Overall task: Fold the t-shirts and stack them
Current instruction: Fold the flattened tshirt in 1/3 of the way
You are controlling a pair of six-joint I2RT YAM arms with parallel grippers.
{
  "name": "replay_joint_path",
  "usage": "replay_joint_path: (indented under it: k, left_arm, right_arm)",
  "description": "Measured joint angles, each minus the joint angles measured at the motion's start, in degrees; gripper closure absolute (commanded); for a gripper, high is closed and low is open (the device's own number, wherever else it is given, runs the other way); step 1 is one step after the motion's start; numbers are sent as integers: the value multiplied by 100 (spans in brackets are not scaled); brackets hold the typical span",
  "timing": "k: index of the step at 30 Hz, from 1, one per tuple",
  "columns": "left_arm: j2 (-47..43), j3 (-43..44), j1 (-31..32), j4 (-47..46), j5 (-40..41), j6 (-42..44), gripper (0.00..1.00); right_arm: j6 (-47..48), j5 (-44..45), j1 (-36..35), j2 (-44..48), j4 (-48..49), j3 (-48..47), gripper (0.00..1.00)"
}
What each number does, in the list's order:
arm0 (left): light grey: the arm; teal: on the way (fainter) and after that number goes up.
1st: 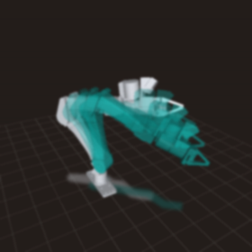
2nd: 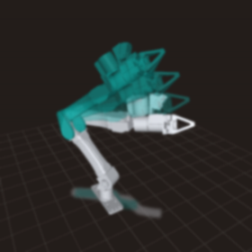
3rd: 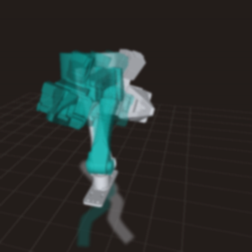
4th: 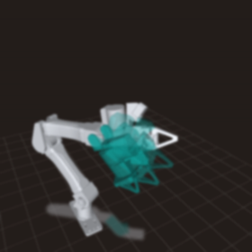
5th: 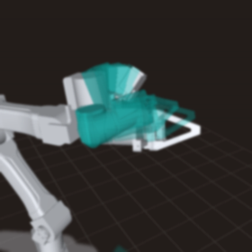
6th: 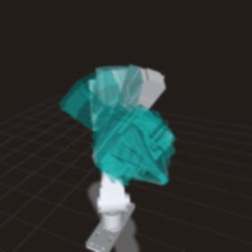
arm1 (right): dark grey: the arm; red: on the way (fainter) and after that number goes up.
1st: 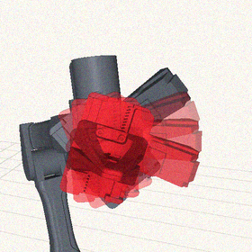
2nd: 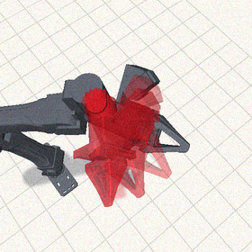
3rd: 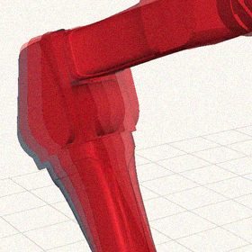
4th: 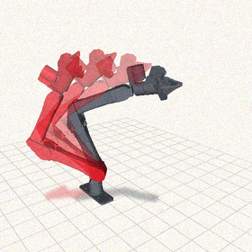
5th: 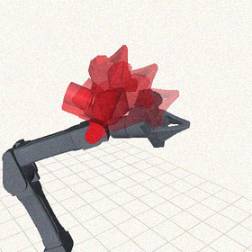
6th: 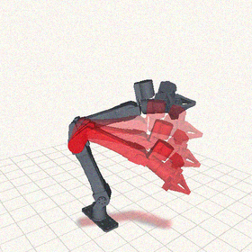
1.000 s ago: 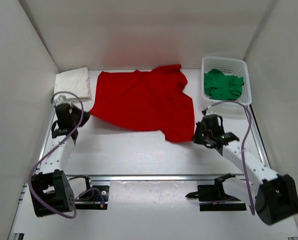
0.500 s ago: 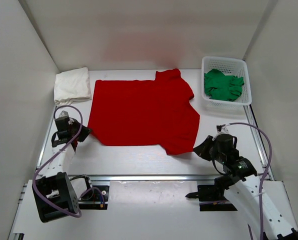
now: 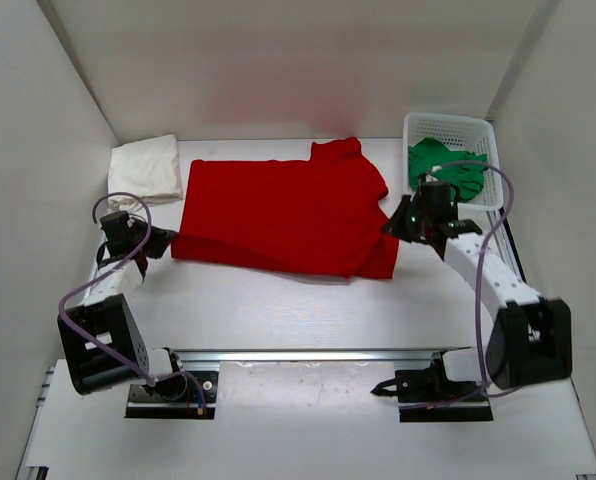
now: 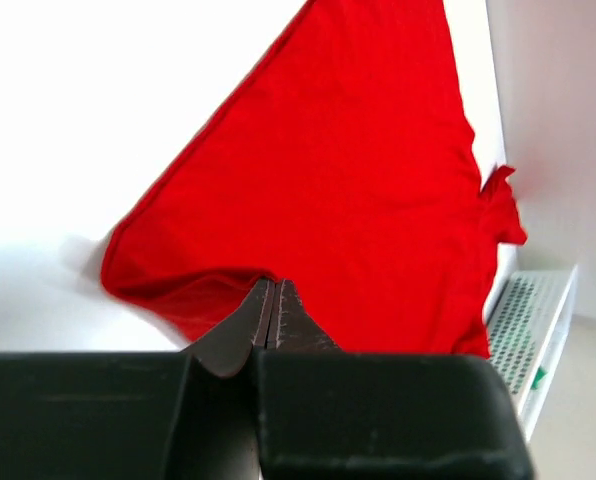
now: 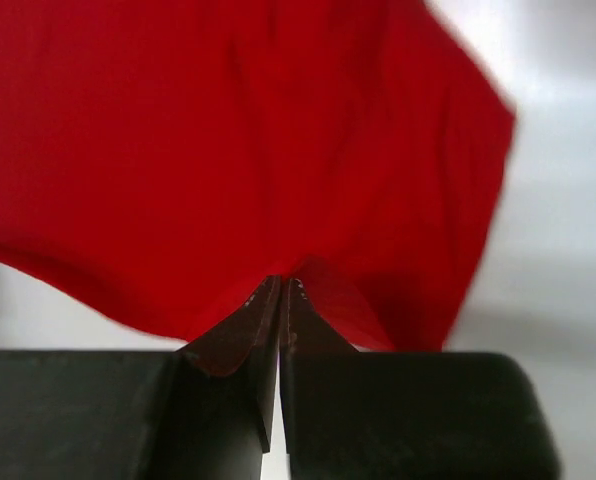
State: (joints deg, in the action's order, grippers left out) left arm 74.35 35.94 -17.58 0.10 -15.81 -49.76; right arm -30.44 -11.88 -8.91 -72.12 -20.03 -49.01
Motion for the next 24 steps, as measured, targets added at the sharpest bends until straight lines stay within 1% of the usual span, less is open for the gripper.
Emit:
replay_joint_path:
  k: [5,12,17,19,21,22,23,24]
  left_arm:
    - [732,389,9,-225,72,-184,100]
    - [1738,1016,20,-291,164,-284,100]
    - [2205,1344,79,-297,243,-282,100]
    - [2367,1434,83,-302,254,-280,96]
    - [2516,1515,85,-308,251,-262,89]
    - [2566,1539,87,-317,247,-236,84]
    - [2594,1547,90,-317,245,-214,79]
    - [2597,1554,101,-319,238,-208,64]
  right_arm:
    - [201,-68,127,-1401,573,-1023,100]
    - [393,-114,203,-2743,505,-2334,100]
    - [586,-107,203,-3624,186,-3617,100]
    - [656,-103,201,-4011,55,-4146,100]
    - [693,-63,197,-4343,-76,-4559,100]
    - [699,-50,197,-4489,-133,-4717,100]
    - [704,-42,195,-4586,-173,-4817,97]
    - [697,-31,195,-4680,-236,-4905,89]
